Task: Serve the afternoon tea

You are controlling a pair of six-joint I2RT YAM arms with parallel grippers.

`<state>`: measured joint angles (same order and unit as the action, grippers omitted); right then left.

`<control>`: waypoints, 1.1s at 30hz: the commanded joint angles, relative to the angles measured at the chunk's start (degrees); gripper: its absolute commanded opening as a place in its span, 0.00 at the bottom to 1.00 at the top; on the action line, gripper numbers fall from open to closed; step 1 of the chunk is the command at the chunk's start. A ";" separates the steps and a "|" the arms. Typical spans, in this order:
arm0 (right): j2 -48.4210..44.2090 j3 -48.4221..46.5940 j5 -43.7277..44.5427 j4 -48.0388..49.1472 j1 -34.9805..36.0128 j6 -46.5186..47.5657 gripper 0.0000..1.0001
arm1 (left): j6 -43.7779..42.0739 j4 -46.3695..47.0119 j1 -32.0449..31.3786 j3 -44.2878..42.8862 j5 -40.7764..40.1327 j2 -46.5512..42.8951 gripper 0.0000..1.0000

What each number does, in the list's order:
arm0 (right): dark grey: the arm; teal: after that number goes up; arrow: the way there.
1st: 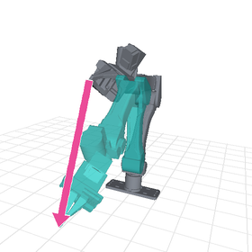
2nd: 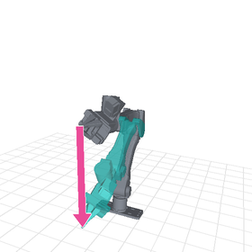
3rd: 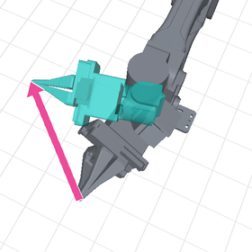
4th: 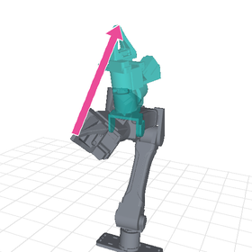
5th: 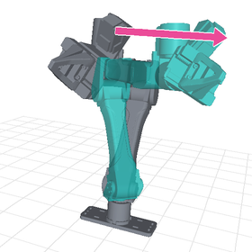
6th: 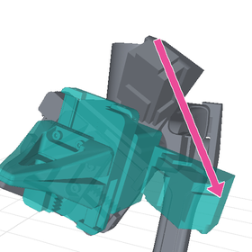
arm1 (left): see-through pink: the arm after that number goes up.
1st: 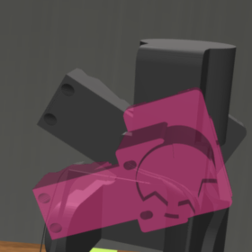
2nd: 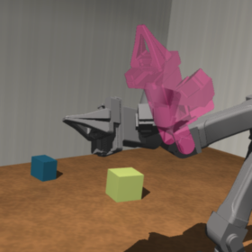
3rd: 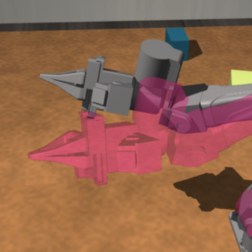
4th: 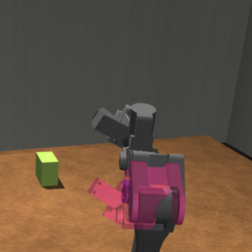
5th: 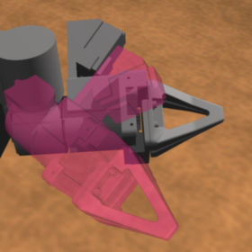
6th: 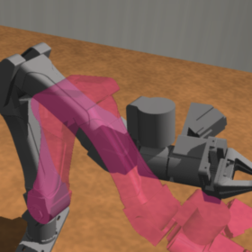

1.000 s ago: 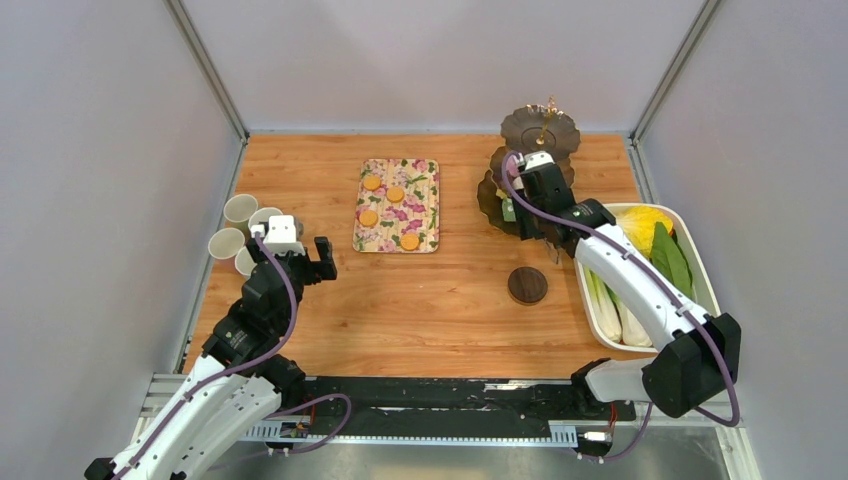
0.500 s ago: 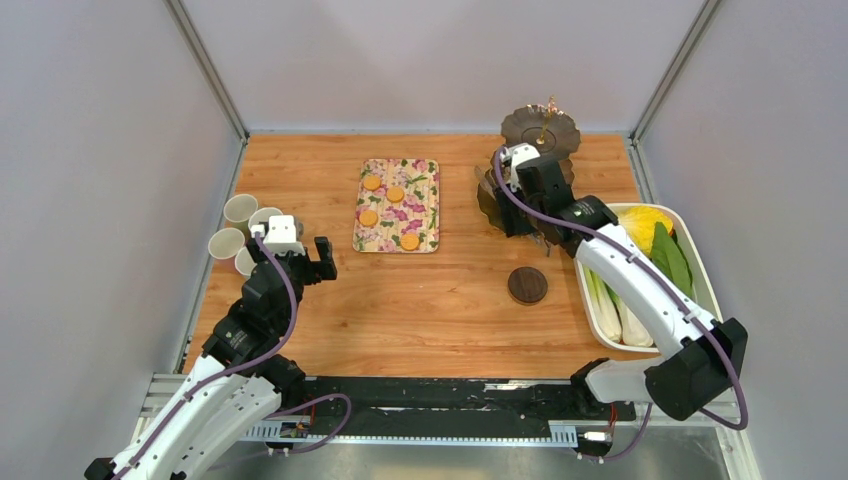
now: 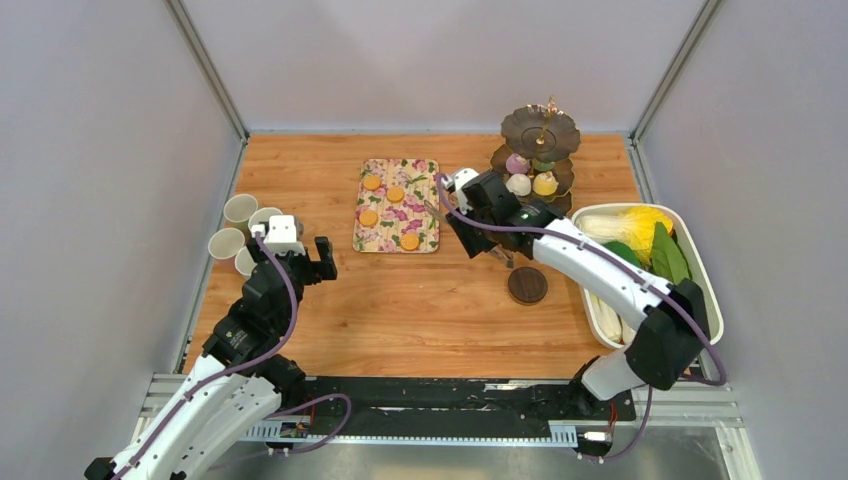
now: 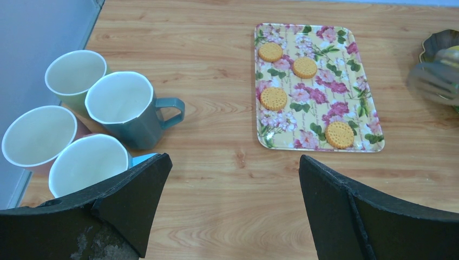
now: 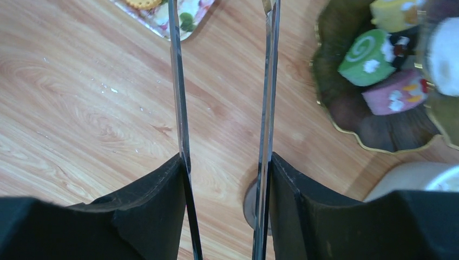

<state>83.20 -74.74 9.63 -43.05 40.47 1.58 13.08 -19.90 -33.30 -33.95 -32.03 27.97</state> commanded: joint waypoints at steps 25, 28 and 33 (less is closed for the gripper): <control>21.72 -7.30 6.25 2.85 9.94 -5.57 0.54 | -1.03 1.42 -0.11 0.08 -0.74 -0.70 1.00; 22.20 -7.81 8.16 1.13 9.90 -5.63 0.50 | -1.06 1.44 -0.10 0.06 -0.78 -0.72 1.00; 22.10 -7.78 8.30 0.20 9.75 -5.45 0.43 | -1.04 1.38 -0.07 0.03 -0.82 -0.74 1.00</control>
<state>105.03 -80.09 15.68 -41.98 50.22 -3.18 13.08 -19.90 -33.30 -33.95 -32.23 27.68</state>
